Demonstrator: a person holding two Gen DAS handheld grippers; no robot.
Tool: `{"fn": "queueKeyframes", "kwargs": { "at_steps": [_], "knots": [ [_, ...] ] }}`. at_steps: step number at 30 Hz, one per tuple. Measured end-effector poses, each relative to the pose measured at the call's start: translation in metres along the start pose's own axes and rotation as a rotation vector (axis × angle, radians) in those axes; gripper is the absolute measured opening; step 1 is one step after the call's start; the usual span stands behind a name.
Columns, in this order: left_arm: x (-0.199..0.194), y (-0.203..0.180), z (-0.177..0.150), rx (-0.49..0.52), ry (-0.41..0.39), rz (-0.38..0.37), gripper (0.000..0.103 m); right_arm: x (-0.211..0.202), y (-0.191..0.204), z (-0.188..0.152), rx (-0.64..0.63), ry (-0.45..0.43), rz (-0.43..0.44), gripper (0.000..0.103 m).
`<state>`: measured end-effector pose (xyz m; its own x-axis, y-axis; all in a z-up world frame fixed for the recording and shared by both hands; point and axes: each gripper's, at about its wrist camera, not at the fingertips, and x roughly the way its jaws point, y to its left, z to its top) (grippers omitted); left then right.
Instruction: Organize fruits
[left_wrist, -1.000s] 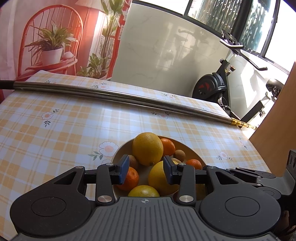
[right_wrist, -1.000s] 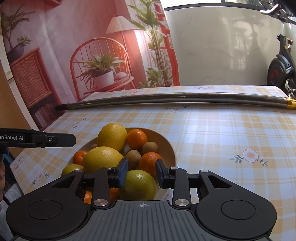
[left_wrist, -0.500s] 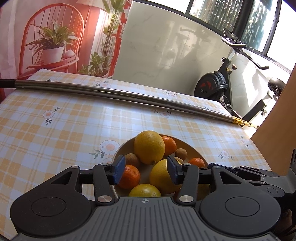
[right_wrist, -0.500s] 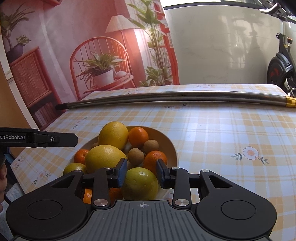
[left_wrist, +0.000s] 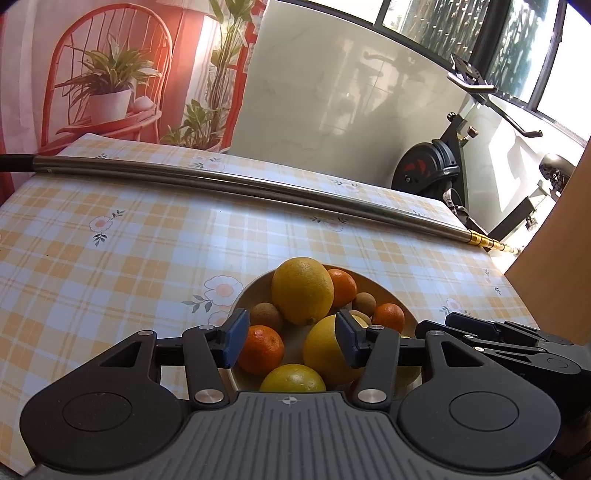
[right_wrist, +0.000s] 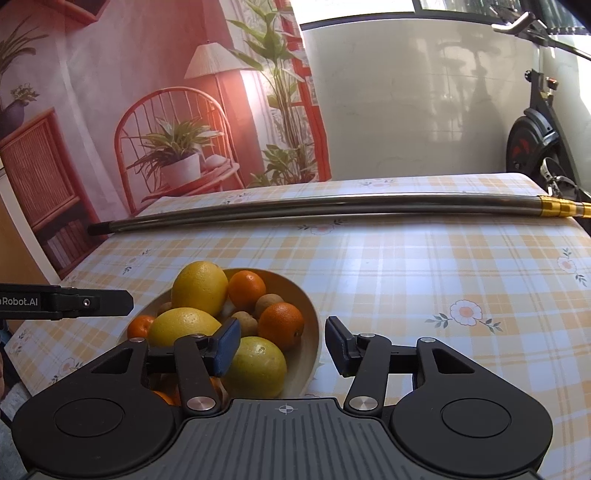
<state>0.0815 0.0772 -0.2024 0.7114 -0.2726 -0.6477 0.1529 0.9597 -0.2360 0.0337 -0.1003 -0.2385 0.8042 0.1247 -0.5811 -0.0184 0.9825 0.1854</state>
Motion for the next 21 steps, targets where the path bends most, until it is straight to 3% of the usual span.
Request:
{"fn": "queueKeyframes", "kwargs": {
  "at_steps": [6, 8, 11, 13, 21],
  "knots": [
    [0.0, 0.0, 0.0, 0.002, -0.003, 0.006, 0.061, 0.002, -0.003, 0.0, 0.007, 0.002, -0.034, 0.068],
    [-0.001, -0.002, 0.001, 0.012, -0.003, 0.012, 0.068, 0.001, -0.004, 0.0, 0.008, 0.001, -0.043, 0.079],
    [-0.003, -0.004, 0.005, 0.033, -0.018, 0.026, 0.087, 0.001, -0.005, 0.003, 0.014, 0.005, -0.058, 0.096],
    [-0.007, -0.005, 0.01, 0.043, -0.027, 0.049, 0.096, 0.0, -0.005, 0.007, 0.018, 0.01, -0.077, 0.102],
    [-0.049, -0.01, 0.051, 0.099, -0.151, 0.115, 0.103, -0.027, -0.006, 0.043, 0.03, -0.044, -0.109, 0.103]
  ]
}}
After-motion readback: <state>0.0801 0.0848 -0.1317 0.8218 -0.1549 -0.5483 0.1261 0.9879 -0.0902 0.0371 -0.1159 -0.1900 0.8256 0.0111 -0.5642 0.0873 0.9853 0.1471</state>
